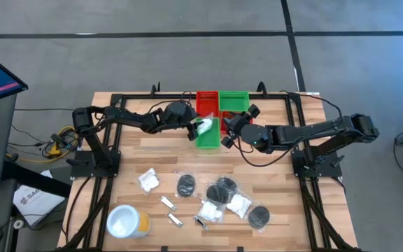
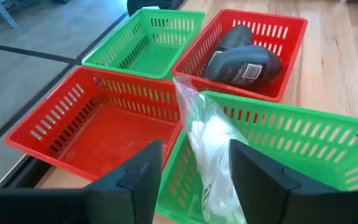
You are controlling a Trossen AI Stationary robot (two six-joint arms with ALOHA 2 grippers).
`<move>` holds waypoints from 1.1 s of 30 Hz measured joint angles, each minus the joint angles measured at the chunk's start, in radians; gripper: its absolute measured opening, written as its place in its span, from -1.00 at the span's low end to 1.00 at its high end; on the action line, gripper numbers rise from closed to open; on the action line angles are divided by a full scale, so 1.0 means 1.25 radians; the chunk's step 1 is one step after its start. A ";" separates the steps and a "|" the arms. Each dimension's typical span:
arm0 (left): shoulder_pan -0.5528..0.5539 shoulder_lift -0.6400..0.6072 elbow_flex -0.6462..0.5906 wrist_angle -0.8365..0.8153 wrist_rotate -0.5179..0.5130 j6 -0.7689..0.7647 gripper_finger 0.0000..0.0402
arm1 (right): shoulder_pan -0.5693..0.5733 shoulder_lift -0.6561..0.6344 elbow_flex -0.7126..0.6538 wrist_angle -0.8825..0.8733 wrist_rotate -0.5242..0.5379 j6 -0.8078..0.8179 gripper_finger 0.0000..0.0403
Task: Pick & Place Travel size toiletries
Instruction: Put the white cotton pack into the left green bin, then put the hairbrush into the right green bin
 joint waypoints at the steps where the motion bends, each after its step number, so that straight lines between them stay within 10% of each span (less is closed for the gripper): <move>1: 0.000 0.000 0.000 0.000 0.000 0.000 -0.12 | 0.000 0.000 0.000 -0.002 0.000 0.000 -0.25; 33: -0.109 -0.113 -0.001 -0.212 0.075 -0.027 -0.10 | 0.000 0.000 0.000 -0.022 0.000 0.000 -0.25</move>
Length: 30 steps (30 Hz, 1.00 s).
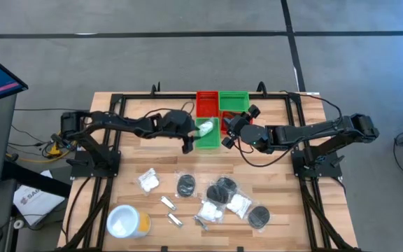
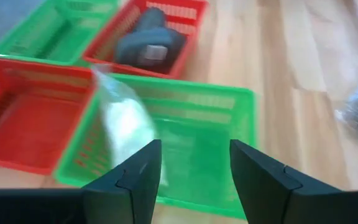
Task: Pick & Place Travel size toiletries
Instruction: Put the hairbrush into the right green bin
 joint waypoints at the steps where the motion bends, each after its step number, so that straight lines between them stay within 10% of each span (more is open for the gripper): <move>1: -0.010 0.000 0.000 -0.009 0.000 -0.001 -0.10 | 0.000 0.000 0.000 0.000 0.000 0.000 -0.26; 30: -0.201 0.000 0.000 -0.248 0.021 -0.181 -0.10 | 0.000 0.000 0.000 -0.001 -0.024 0.000 -0.29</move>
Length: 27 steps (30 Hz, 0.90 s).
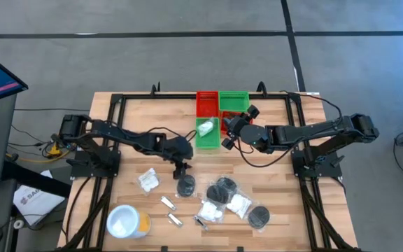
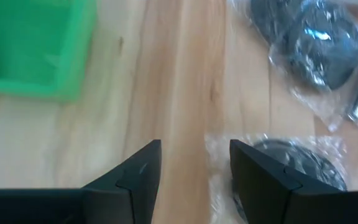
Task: Pick & Place Travel size toiletries
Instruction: Put the hairbrush into the right green bin
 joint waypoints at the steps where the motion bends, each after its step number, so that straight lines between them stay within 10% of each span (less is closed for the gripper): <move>1: -0.003 0.000 0.000 -0.008 0.004 -0.006 -0.10 | 0.000 0.000 0.000 0.000 0.000 0.000 -0.29; 27: -0.027 0.001 -0.029 -0.164 0.078 -0.112 -0.10 | 0.000 0.000 0.000 -0.002 -0.017 0.000 -0.30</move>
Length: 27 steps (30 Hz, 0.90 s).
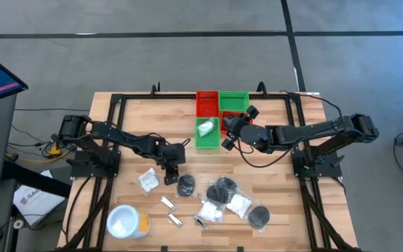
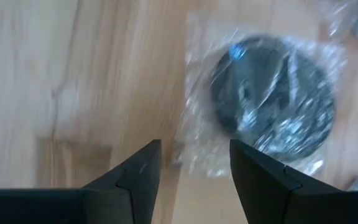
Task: Pick & Place Travel size toiletries
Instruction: Put the hairbrush into the right green bin
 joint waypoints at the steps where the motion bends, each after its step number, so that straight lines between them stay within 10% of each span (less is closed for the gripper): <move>1: 0.000 0.000 -0.010 0.002 0.000 -0.008 -0.10 | 0.000 0.000 0.000 0.000 0.000 0.000 -0.30; 27: -0.001 -0.002 -0.119 0.206 0.112 -0.059 -0.10 | 0.000 0.000 0.000 0.000 0.000 0.000 -0.32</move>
